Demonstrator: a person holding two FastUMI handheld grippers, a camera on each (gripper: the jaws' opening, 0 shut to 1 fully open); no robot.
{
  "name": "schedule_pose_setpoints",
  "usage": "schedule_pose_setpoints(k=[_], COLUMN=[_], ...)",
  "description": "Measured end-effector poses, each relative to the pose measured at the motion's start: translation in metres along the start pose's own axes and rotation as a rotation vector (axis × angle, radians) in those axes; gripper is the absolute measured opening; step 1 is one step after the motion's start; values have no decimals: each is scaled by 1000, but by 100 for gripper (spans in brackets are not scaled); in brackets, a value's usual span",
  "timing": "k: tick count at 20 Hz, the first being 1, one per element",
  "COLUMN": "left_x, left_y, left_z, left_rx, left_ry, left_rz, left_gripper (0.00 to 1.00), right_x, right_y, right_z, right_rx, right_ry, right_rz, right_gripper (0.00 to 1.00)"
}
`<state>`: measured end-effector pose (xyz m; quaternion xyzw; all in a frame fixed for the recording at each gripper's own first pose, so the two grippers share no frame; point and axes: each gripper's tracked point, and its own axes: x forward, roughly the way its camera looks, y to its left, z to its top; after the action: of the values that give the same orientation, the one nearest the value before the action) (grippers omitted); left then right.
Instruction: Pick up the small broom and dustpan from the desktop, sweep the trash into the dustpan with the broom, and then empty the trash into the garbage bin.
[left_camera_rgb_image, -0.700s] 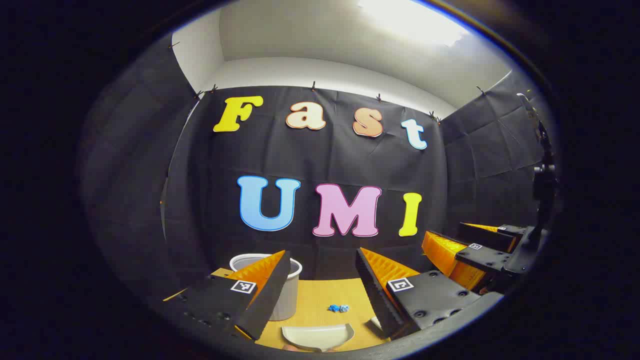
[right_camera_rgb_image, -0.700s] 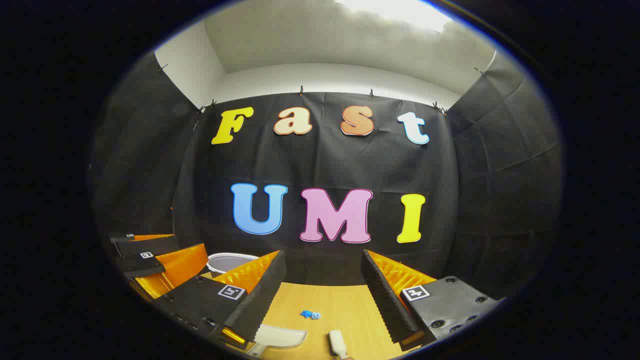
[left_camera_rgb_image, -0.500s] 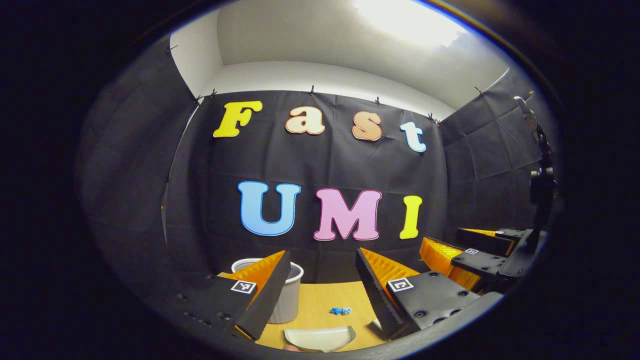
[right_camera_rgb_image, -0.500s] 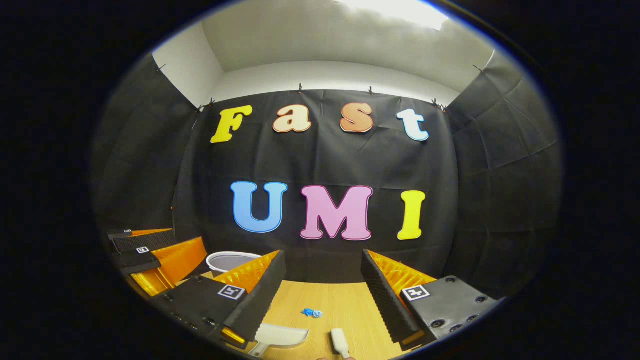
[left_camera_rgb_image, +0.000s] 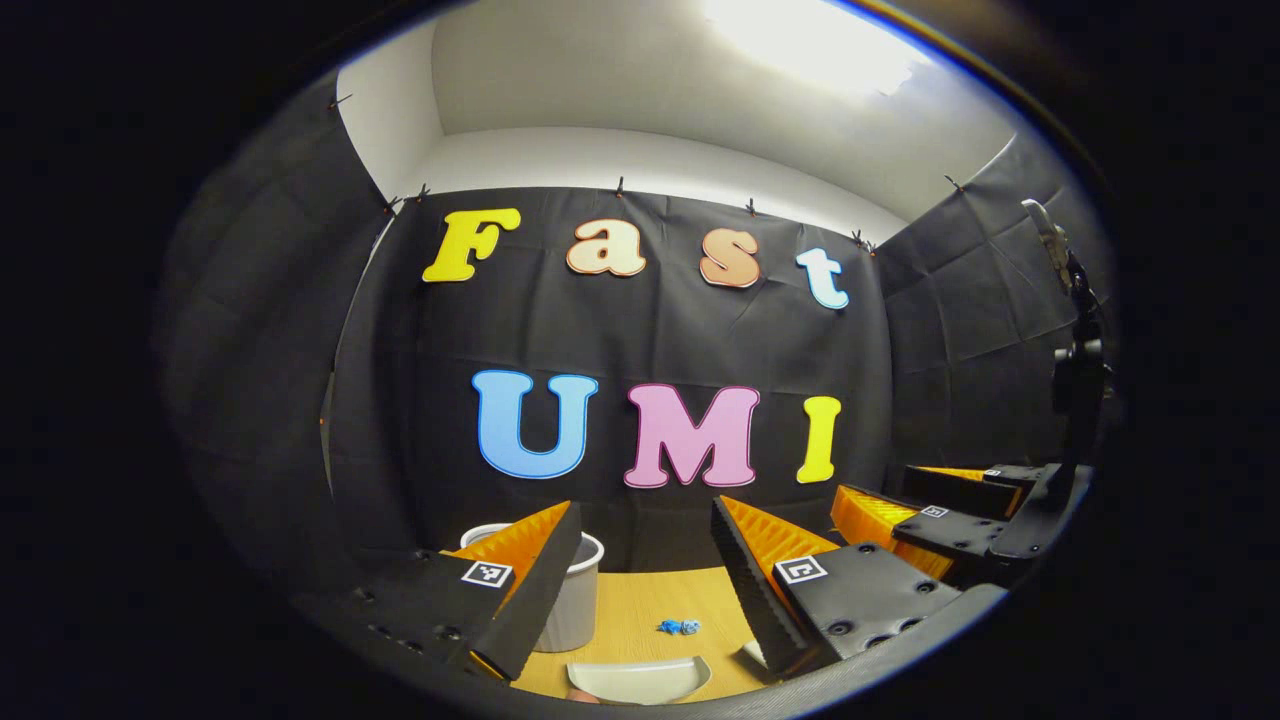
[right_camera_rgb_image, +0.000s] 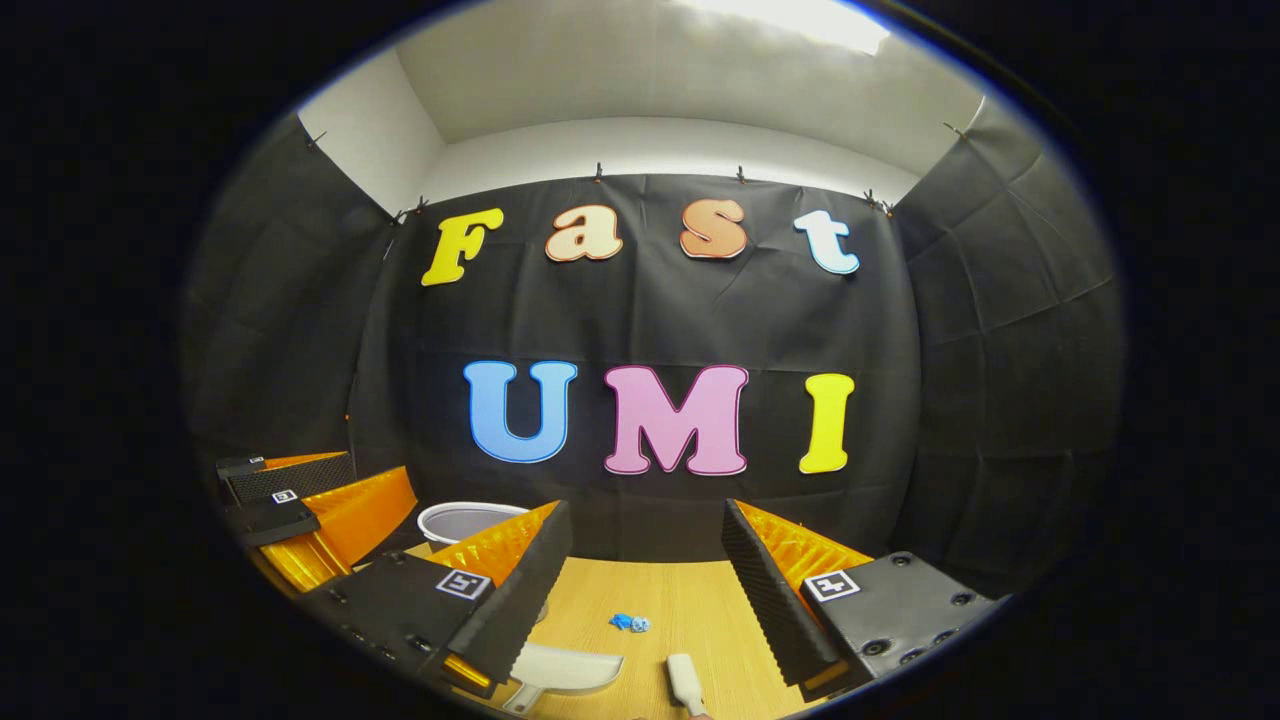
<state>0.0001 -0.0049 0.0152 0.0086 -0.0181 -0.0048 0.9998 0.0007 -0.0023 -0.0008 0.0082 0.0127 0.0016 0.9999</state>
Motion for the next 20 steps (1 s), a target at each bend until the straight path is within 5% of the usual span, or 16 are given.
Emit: schedule_pose_setpoints(k=[14, 20], left_x=[9, 11], left_y=[4, -5], left_z=[-18, -60], left_rx=[-33, -12], left_ry=[59, 177], left_rz=[25, 25], left_gripper=[78, 78], right_x=[-1, 9], right_y=[-17, -32], right_z=[1, 0], right_rx=[4, -17], right_ry=[4, 32], right_rz=[-32, -49], right_gripper=[98, 98])
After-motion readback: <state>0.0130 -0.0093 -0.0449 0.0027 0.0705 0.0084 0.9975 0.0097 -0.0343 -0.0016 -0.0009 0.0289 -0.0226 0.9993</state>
